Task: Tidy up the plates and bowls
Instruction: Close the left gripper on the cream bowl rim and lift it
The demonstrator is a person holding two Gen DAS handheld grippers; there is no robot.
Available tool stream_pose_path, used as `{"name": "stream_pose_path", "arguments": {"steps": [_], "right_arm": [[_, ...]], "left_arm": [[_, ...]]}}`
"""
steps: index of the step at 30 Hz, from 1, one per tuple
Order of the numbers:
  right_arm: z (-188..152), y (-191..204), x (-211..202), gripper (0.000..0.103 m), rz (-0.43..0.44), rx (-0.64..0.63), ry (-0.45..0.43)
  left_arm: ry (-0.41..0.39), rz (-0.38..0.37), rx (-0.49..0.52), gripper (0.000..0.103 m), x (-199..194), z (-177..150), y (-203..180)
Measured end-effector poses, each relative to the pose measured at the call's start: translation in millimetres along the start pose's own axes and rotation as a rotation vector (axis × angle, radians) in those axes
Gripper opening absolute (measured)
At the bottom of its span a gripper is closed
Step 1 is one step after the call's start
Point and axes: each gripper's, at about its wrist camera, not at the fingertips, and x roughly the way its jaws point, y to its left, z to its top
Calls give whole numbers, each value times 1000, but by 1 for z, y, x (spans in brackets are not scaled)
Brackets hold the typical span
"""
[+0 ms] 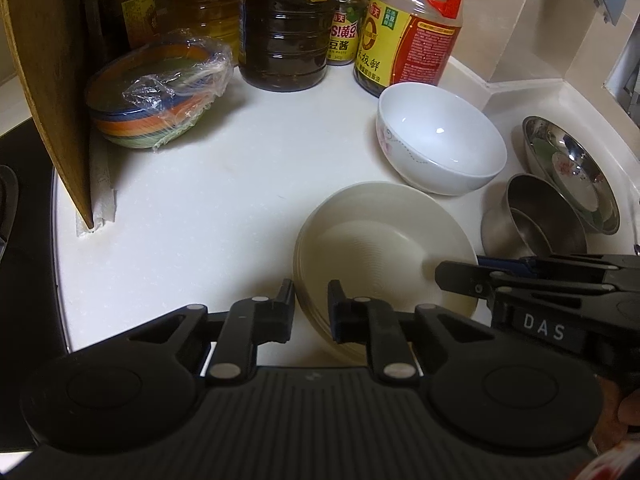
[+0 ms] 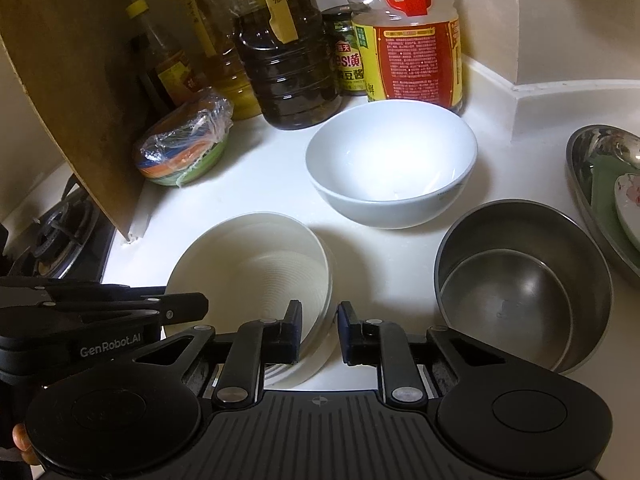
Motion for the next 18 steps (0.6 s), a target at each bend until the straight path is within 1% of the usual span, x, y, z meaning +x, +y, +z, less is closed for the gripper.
{"name": "stream_pose_path", "arguments": {"steps": [5,18], "right_arm": [[-1,-1,-3,18,7,1,-5],[2,-3,-22,17,35,18,-35]], "left_arm": [[-8,-1,-3,16,-5,-2,-2],[-58,-8,7,16,-27,1,-9]]}}
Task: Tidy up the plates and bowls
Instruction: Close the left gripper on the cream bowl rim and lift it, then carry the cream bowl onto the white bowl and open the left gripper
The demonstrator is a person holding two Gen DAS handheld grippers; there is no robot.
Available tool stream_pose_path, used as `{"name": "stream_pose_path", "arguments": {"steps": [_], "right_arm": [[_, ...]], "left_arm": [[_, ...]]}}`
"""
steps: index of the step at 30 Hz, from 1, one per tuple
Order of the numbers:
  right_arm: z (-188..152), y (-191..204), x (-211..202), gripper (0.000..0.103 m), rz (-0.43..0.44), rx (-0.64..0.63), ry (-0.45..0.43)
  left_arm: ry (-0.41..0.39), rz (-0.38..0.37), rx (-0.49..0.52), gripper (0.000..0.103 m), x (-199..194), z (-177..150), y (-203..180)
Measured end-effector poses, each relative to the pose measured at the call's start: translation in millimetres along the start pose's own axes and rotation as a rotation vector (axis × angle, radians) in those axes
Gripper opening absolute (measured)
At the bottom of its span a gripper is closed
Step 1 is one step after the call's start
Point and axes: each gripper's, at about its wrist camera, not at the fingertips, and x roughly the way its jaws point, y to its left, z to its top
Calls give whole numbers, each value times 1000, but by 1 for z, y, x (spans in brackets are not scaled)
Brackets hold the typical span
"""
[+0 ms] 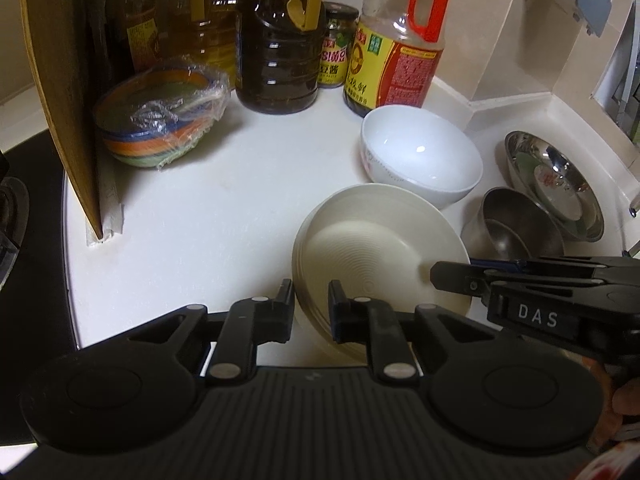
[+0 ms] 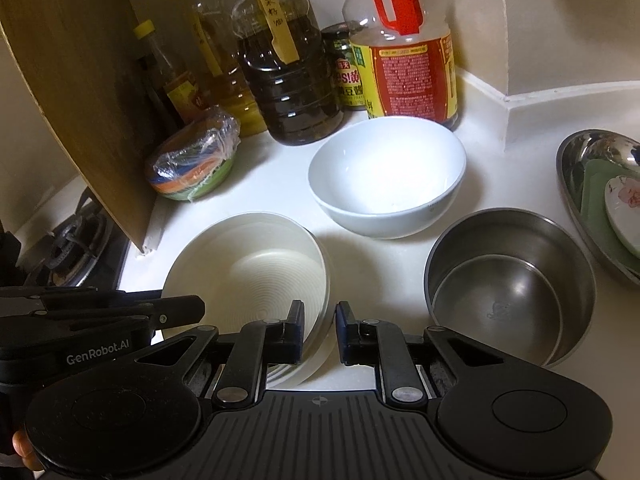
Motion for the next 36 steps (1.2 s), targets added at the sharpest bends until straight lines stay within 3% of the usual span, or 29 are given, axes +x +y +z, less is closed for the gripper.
{"name": "stream_pose_path", "arguments": {"steps": [19,29,36], "right_arm": [[25,-7,-40,17,-13,12,-81],[66,-31,-43,17,-45,38,-140],[91,-52,-28,17,-75,64,-137]], "left_arm": [[-96,-60,44,16,-23,30,-19],[-148,-108,70,16,-4,71,-34],[-135,-138,63,16,25,94,-38]]}}
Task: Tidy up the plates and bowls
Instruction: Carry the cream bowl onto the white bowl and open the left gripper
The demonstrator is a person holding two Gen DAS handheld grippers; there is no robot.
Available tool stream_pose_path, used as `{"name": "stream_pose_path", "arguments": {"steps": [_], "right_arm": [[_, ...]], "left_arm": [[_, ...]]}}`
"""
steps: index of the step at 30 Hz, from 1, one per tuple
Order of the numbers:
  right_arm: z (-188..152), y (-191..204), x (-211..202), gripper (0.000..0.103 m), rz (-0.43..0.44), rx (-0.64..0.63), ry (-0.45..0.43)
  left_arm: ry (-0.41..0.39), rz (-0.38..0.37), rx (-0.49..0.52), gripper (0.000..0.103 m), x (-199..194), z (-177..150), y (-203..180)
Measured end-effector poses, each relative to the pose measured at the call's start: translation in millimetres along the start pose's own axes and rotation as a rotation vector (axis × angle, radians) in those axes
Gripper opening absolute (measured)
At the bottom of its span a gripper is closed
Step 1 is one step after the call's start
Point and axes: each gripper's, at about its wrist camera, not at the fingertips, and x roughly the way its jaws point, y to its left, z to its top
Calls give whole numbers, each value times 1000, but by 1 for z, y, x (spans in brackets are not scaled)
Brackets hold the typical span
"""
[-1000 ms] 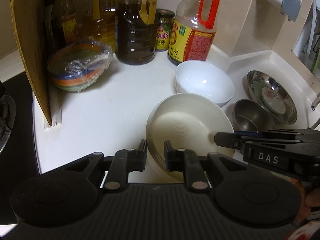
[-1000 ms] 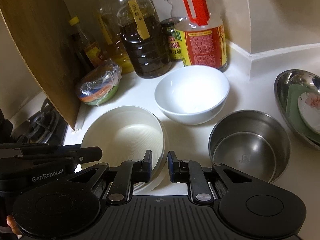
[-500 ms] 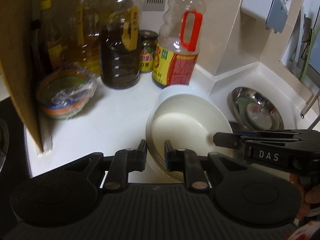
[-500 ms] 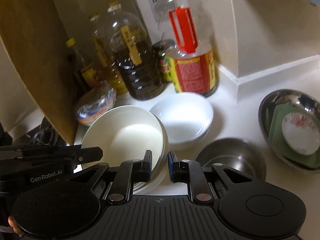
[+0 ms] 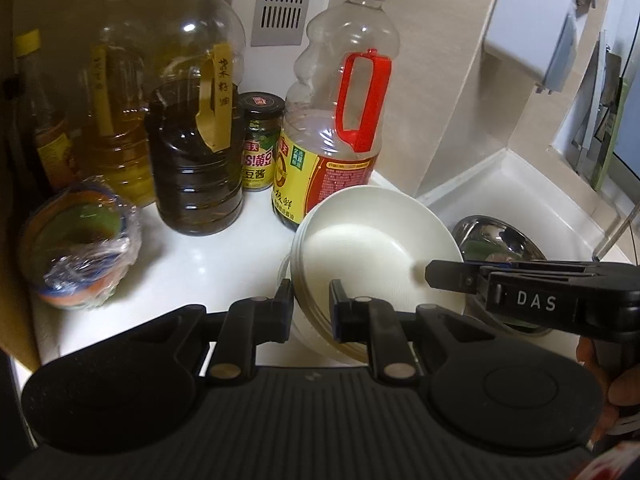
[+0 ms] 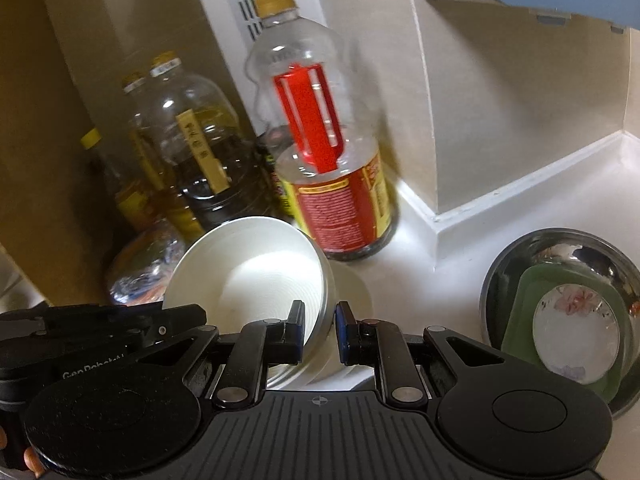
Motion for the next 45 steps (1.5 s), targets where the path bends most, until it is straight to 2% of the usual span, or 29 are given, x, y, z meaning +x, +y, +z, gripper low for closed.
{"name": "stream_pose_path", "arguments": {"steps": [8,19,32,38,41,43,45], "right_arm": [[9,-15,26,17,-14,36,49],[14,-23,45,17,-17,62,111],[16,-25,52,17,-25,90,147],[15,-23,53,17,-46,74,135],[14,-22,49,24,-55,68,115],[14,-22,43,42,-50,75,96],[14,-22,36,44,-40,81,75]], "left_arm": [[54,-21,-36,16,30,6,8],[105,-25,-60,16,46,7,13],[128,-32,-76,16,55,7,15],[111,-33,-66,17,52,8,14],[95,-33,-61,20,46,8,14],[81,-25,-53,23,41,8,13],[65,-18,-43,23,35,9,12]]}}
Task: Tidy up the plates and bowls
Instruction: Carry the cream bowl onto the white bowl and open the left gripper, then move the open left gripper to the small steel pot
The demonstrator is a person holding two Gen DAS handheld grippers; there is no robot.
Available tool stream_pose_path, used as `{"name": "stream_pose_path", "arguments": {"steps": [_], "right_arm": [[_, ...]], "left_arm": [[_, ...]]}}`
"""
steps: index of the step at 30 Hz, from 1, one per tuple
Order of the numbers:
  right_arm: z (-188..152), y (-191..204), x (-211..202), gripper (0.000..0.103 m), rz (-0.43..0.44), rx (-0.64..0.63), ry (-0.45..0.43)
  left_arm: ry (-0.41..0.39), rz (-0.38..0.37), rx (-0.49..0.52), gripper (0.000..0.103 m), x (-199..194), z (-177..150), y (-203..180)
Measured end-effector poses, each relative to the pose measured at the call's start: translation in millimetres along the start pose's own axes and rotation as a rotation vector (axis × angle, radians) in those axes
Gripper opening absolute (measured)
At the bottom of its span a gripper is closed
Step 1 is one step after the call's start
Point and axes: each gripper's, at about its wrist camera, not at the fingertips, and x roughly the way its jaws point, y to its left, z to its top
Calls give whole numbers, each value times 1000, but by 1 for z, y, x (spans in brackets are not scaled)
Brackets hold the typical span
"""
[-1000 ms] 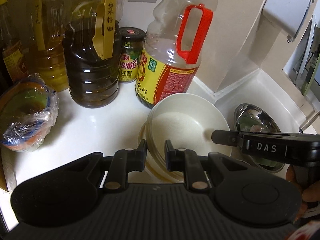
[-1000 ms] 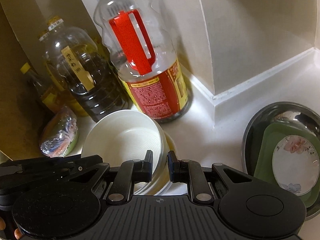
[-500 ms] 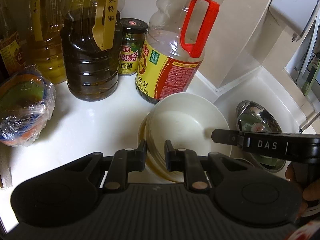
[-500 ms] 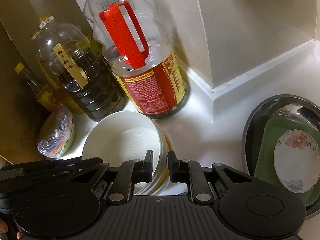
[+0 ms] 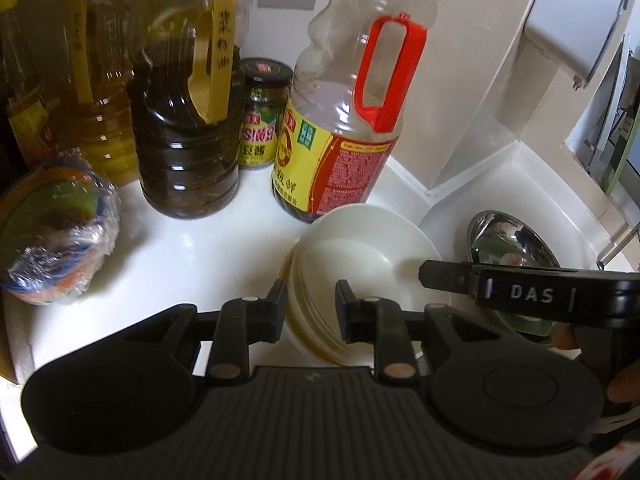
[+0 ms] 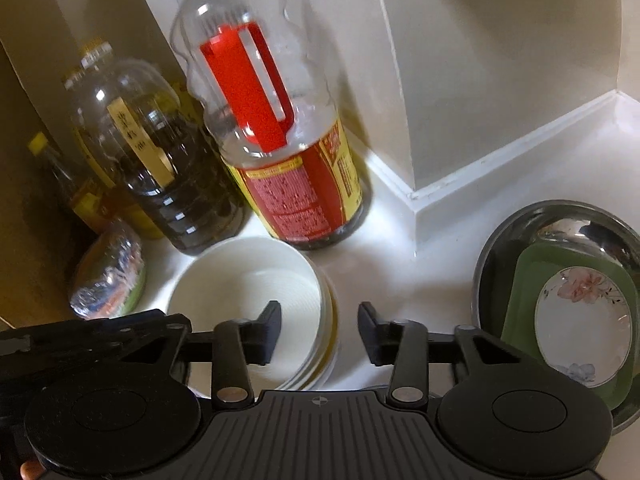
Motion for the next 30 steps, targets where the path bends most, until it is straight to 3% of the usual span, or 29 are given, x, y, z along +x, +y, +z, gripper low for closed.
{"name": "stream_pose_path", "arguments": {"steps": [11,16,30], "right_arm": [[-24,-8,-54,52,29,81,-90],[-47,-13,-78,58,17,123,-118],[-109,-12,-113,61,-92,216,-131]], "left_arm": [[-71,35,86,25,-48,-17,-4],[-41,24,99,25,-64,-34,0],[20,-39,154,25,-80,-72,8]]}}
